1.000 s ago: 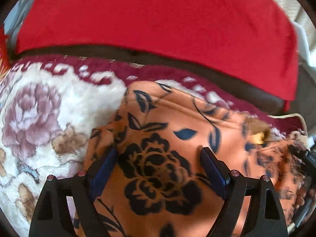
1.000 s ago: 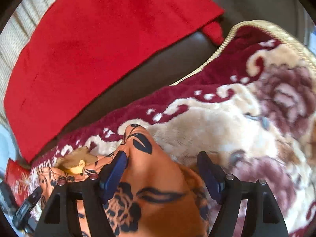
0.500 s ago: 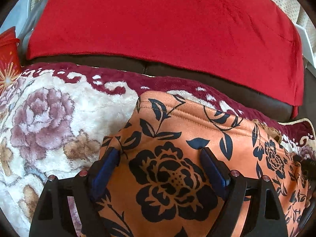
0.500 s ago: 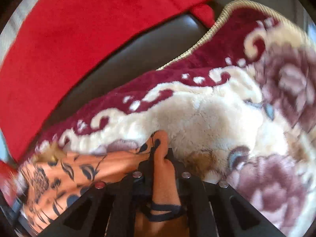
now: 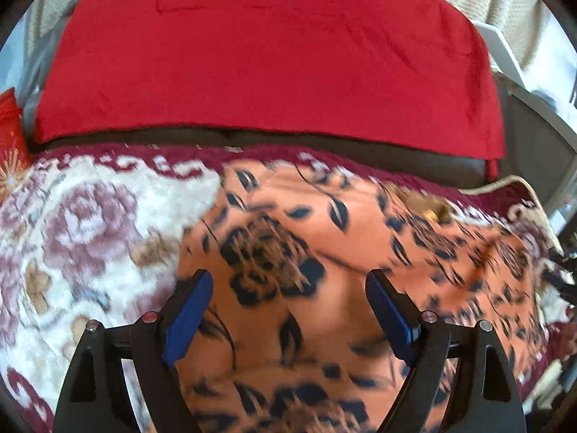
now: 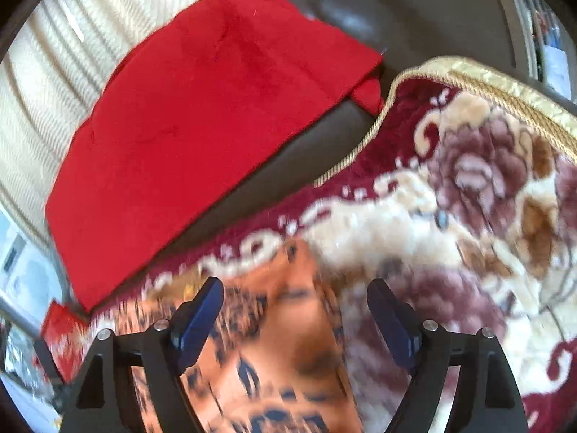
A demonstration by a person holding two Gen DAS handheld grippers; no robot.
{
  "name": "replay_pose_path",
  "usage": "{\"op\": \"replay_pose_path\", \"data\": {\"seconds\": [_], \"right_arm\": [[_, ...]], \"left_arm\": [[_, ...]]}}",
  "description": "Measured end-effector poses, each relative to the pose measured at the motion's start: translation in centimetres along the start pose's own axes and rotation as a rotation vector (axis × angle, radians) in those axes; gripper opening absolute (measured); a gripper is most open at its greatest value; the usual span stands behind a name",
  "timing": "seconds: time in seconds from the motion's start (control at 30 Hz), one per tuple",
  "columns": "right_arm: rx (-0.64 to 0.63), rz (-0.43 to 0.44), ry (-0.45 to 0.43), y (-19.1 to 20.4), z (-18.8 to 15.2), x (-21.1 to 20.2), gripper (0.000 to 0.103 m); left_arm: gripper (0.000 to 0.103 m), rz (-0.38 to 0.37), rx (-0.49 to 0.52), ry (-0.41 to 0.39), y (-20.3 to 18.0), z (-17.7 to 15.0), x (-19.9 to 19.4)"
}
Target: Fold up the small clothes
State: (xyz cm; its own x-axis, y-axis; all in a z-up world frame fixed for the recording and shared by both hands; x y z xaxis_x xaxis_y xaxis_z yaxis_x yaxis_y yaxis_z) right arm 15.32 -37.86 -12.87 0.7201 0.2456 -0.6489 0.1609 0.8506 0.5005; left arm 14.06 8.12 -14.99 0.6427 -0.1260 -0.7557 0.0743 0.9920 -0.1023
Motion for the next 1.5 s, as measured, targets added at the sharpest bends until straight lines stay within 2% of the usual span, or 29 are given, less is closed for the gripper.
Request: {"op": "replay_pose_path", "data": {"seconds": [0.03,0.1,0.17,0.23,0.3,0.33,0.37,0.43,0.53,0.6,0.7,0.77,0.8,0.83,0.93,1.0,1.07,1.1,1.13,1.17,1.2,1.27,1.3,1.37,1.4,1.5], "right_arm": [[-0.002,-0.016,0.028,-0.5,-0.9,0.2,0.083],[-0.004,-0.043,0.055,-1.2,-2.0,0.8,0.081],[-0.002,-0.009,0.084,-1.2,-2.4,1.9,0.069],[-0.033,-0.017,0.143,-0.8,-3.1,3.3,0.036],[-0.074,-0.062,0.153,-0.1,-3.8,3.9,0.031],[-0.105,-0.074,0.142,0.4,-3.9,3.7,0.017],[-0.131,-0.081,0.126,1.0,-4.0,3.2,0.009],[-0.164,-0.081,0.073,1.9,-3.9,1.9,0.007],[-0.175,-0.084,0.044,2.2,-3.6,1.1,0.007],[-0.145,-0.088,0.062,1.6,-3.7,1.5,0.007],[-0.105,-0.075,0.110,0.9,-3.8,2.8,0.007],[-0.076,-0.054,0.130,0.5,-3.9,3.2,0.007],[-0.053,-0.035,0.144,0.3,-3.9,3.5,0.011],[-0.023,-0.019,0.151,0.0,-3.9,3.6,0.011],[0.033,0.022,0.158,-0.5,-3.6,3.5,0.013],[0.060,0.044,0.165,-0.7,-3.5,3.3,0.017],[0.069,0.054,0.167,-0.6,-3.5,3.3,0.029],[0.071,0.055,0.167,-0.6,-3.5,3.2,0.039],[0.073,0.060,0.164,-0.5,-3.5,3.2,0.064],[0.074,0.069,0.158,-0.5,-3.5,3.1,0.076],[0.074,0.074,0.154,-0.4,-3.5,3.1,0.079],[0.067,0.089,0.159,-0.1,-3.7,3.6,0.079],[0.058,0.089,0.163,0.0,-3.8,3.9,0.077],[-0.011,0.038,0.175,0.9,-4.4,4.7,0.057],[-0.039,0.023,0.175,1.2,-4.6,4.9,0.039],[-0.153,-0.047,0.096,3.0,-4.5,3.4,0.015]], "left_arm": [[0.087,-0.013,0.003,0.020,-0.1,-0.6,-0.2],[0.087,0.014,0.012,0.053,-0.1,-1.3,-0.3],[0.087,0.042,-0.017,0.048,1.0,-1.5,-0.8],[0.087,0.092,-0.053,0.027,2.6,-1.2,-1.3],[0.087,0.181,-0.107,0.013,5.1,-1.0,-1.4],[0.087,0.189,-0.144,0.022,6.2,-1.0,-1.2],[0.087,0.179,-0.169,0.042,7.1,-1.0,-1.0],[0.087,0.076,-0.206,0.137,8.1,-1.3,0.3],[0.087,-0.088,-0.280,0.220,8.9,-1.6,1.0],[0.087,-0.110,-0.313,0.216,10.1,-1.2,0.6],[0.091,-0.074,-0.379,0.186,12.6,-0.8,0.0],[0.091,-0.112,-0.408,0.216,13.0,-1.1,0.4],[0.091,-0.135,-0.413,0.237,13.0,-1.2,0.8],[0.091,-0.145,-0.409,0.271,12.9,-1.5,1.3],[0.091,-0.135,-0.397,0.300,12.6,-1.5,2.2],[0.091,-0.179,-0.386,0.320,11.8,-1.6,2.6],[0.091,-0.236,-0.385,0.308,11.1,-1.4,2.5],[0.091,-0.253,-0.375,0.289,10.7,-1.3,2.2],[0.091,-0.254,-0.350,0.270,10.2,-1.1,2.0],[0.091,-0.241,-0.331,0.262,10.0,-1.0,2.0],[0.090,-0.225,-0.317,0.258,9.7,-0.9,2.1],[0.057,-0.219,-0.313,0.268,9.4,-0.9,2.9],[0.029,-0.212,-0.313,0.286,9.2,-1.1,3.3],[0.023,-0.185,-0.305,0.270,9.3,-1.3,3.3],[0.017,-0.183,-0.303,0.256,9.1,-1.2,3.0],[0.013,-0.220,-0.305,0.159,9.3,-0.5,0.2]]}}
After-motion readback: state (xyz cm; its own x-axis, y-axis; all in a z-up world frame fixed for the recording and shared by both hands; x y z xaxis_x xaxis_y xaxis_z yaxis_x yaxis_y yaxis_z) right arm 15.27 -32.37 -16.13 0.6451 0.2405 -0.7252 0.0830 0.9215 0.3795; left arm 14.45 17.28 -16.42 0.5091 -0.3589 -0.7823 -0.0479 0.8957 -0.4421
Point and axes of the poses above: each gripper's, at about its wrist camera, not at the fingertips, and x roughly the way its jaws point, y to its left, z to its top, the point moved 3 cm from there along x, roughly the way its jaws point, and after that the axes turned 7 degrees about z, right-handed, at the moved point
